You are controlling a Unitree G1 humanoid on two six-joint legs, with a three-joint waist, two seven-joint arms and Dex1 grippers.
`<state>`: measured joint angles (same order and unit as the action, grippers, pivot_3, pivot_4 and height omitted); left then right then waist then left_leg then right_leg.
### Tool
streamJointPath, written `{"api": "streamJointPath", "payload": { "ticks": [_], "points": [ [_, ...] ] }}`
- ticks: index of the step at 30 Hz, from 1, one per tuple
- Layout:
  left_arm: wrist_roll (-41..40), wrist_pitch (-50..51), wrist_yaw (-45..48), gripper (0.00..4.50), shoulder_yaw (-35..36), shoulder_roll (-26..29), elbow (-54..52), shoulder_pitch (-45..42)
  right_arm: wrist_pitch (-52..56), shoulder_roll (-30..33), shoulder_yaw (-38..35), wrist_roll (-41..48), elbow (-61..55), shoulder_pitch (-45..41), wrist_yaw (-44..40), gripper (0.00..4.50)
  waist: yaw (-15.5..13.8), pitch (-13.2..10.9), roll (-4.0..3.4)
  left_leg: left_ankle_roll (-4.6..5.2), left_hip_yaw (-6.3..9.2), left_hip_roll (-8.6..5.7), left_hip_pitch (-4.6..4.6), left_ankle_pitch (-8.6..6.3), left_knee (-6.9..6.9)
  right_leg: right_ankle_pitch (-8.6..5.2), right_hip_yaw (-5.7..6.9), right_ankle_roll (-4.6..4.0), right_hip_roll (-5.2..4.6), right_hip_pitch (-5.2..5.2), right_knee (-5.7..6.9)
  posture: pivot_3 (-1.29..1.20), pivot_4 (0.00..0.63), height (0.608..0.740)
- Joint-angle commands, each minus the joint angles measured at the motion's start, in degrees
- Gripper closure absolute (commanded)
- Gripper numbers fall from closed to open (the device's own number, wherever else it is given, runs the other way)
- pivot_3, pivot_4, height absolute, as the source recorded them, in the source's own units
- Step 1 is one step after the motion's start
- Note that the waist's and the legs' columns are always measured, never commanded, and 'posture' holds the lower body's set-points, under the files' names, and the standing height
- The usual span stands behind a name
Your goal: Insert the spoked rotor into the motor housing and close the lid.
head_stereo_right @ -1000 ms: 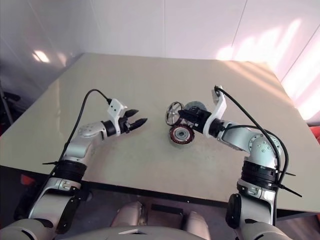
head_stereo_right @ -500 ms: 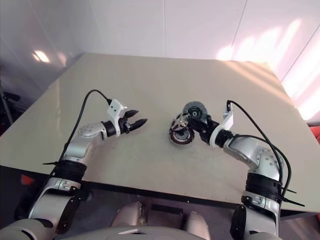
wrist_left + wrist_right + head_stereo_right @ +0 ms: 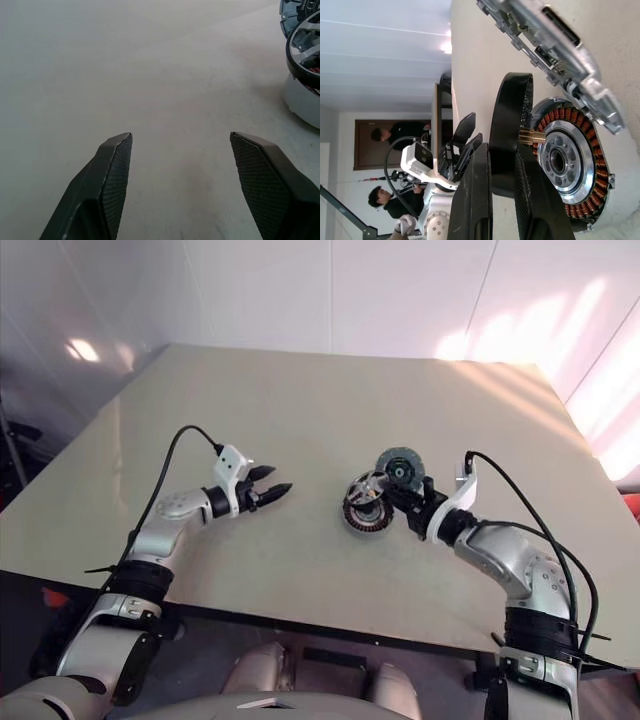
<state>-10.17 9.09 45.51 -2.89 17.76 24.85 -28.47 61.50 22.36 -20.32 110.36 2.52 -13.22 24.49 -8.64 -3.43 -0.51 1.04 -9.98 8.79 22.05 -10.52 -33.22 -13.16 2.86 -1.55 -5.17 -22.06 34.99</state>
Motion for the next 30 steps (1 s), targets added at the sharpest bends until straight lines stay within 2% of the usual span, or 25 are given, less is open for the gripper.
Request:
{"api": "streamJointPath", "payload": {
  "ticks": [1, 16, 30],
  "points": [
    [-0.16, -1.45, 0.37, 1.16, 0.35, 0.23, -0.39, -1.54, -1.51, 0.67, 1.32, 2.64, -3.28, 0.56, 0.03, 4.06, 0.05, 0.0, 0.0, 0.0, 0.0, 0.0, 0.0, 0.0, 0.02, 0.0, 0.01, 0.0, 0.0, 0.0, -0.01, 0.0, 0.0, 0.74],
    [-0.37, 1.2, -0.31, 1.16, 0.31, 0.54, -4.8, -0.45, -2.88, -0.22, 3.24, 2.64, -3.45, 0.69, -1.72, 4.06, 0.17, 0.0, 0.01, -0.01, 0.0, 0.01, 0.01, 0.01, 0.03, -0.08, 0.01, -0.14, 0.0, -0.02, -0.01, 0.0, 0.0, 0.74],
    [0.21, -0.34, 0.81, 1.16, 0.28, 1.08, -1.54, -1.52, -5.0, -3.71, -0.99, 2.64, -0.53, 6.06, -5.02, 4.06, -0.01, 0.01, 0.01, 0.01, 0.02, -0.01, 0.04, 0.0, 0.02, -0.09, 0.02, -0.14, -0.01, 0.0, -0.08, 0.0, 0.0, 0.74]
  ]
}}
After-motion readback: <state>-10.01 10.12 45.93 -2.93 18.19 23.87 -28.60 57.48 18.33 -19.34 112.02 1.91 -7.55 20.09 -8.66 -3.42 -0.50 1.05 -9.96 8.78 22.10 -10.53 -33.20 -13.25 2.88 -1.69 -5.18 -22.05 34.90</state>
